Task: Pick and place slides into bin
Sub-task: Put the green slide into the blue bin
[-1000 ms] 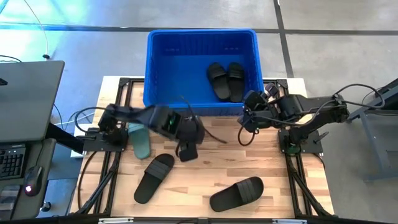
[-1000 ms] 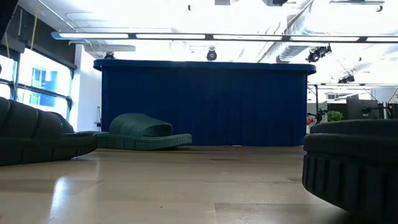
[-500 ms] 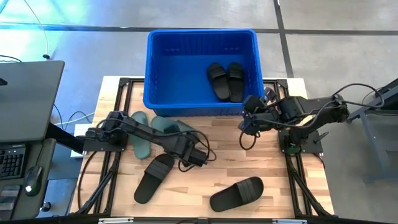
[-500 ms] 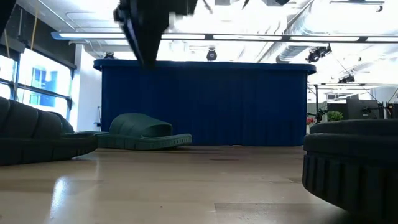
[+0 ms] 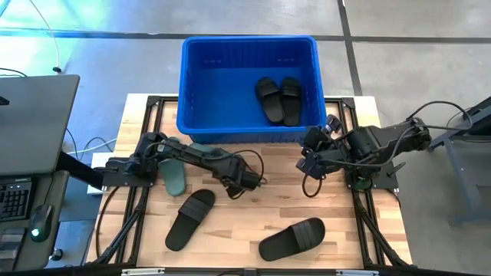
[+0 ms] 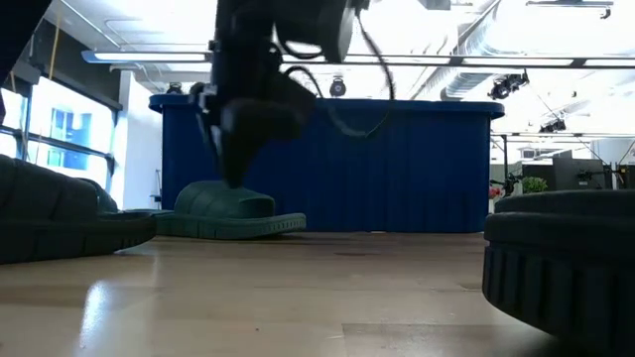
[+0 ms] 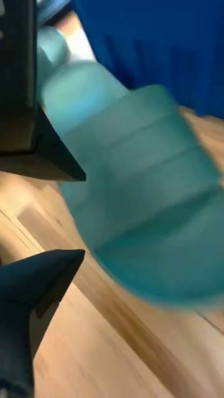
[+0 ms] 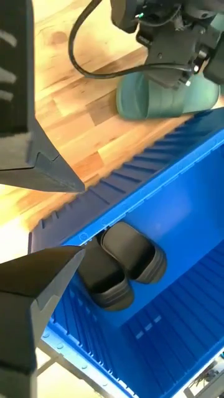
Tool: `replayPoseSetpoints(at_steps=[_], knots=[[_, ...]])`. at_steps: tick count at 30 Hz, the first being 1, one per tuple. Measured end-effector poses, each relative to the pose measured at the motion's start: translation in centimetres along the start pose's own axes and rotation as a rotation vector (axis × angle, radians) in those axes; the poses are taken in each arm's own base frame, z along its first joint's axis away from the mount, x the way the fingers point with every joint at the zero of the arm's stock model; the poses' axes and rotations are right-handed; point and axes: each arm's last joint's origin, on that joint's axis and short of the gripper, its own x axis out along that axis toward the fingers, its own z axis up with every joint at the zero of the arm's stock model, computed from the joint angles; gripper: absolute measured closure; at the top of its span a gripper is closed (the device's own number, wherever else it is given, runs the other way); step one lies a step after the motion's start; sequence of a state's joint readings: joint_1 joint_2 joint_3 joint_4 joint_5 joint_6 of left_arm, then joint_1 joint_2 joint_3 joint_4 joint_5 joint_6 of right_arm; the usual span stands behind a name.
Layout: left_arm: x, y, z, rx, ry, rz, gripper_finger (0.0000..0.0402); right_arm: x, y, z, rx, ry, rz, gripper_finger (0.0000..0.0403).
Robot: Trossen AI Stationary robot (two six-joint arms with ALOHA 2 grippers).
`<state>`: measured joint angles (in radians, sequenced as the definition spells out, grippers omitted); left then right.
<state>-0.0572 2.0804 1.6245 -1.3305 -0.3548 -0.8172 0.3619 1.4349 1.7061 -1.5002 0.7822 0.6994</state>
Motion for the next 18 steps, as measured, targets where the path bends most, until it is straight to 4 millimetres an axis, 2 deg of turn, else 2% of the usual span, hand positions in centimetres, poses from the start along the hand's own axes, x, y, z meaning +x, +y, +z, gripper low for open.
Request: replayPoseSetpoints(at_steps=[8, 18], knots=[[0.1, -0.5, 0.7, -0.035, -0.063, -0.053, 0.0218, 0.0, 0.0, 0.0, -0.001, 0.000, 0.000, 0.0263], [2.1, -1.6, 0.8, -0.017, -0.029, 0.007, 0.0218, 0.0, 0.0, 0.0, -0.029, 0.002, 0.000, 0.0263]])
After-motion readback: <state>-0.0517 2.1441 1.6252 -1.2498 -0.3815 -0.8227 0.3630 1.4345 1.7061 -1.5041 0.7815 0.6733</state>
